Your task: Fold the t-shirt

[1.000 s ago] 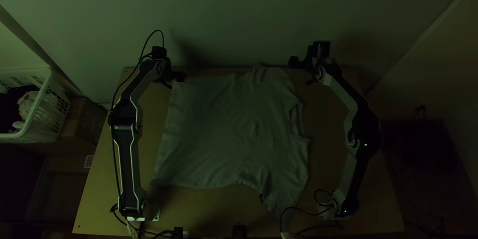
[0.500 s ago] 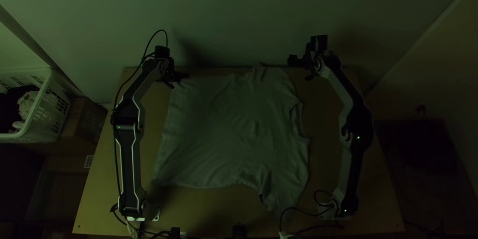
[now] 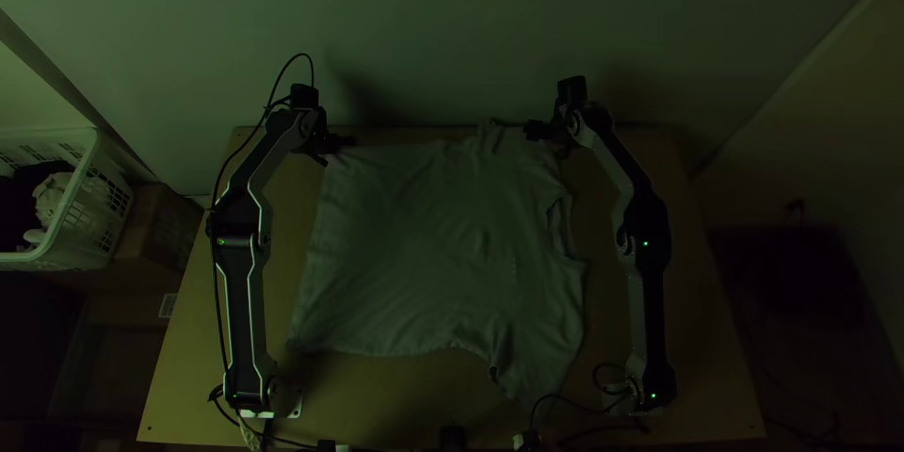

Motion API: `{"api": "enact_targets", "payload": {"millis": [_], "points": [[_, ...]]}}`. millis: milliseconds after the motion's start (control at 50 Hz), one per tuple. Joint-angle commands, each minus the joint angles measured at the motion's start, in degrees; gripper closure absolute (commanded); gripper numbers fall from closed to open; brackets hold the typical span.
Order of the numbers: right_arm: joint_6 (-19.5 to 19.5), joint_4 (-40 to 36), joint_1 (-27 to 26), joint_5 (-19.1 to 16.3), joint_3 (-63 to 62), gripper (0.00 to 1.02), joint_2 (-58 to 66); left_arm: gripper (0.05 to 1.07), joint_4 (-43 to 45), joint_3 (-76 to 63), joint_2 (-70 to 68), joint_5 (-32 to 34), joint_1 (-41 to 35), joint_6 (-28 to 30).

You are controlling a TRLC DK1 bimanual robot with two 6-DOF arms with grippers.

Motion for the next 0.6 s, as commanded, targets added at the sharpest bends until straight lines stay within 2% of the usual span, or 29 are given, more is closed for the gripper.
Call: {"api": "enact_targets", "payload": {"millis": [0, 360, 380, 440, 540, 580], "points": [[2.25, 0.50, 0.63, 0.39, 2.31, 0.16, 2.51, 1.05, -1.00, 0.06, -3.47, 0.61, 0.55, -1.33], [1.98, 3.31, 1.07, 0.56, 2.83, 0.17, 6.65, 1.05, -1.00, 0.06, -4.70, 0.70, 0.37, -1.42], [1.90, 3.31, 1.07, 0.56, 2.83, 0.21, 6.73, 1.05, -1.00, 0.06, -4.79, 0.61, 0.37, -1.42], [1.63, 3.84, 1.15, 0.56, 2.92, 0.46, 7.26, 1.05, -1.09, 0.06, -4.87, 0.70, 0.37, -1.42], [1.81, 4.46, 1.24, 0.48, 2.92, 0.73, 7.61, 1.05, -1.09, 0.06, -5.14, 0.70, 0.37, -1.33], [1.72, 4.54, 1.50, 0.56, 3.01, 0.87, 7.61, 1.05, -1.09, 0.06, -5.14, 0.70, 0.37, -1.33]]}}
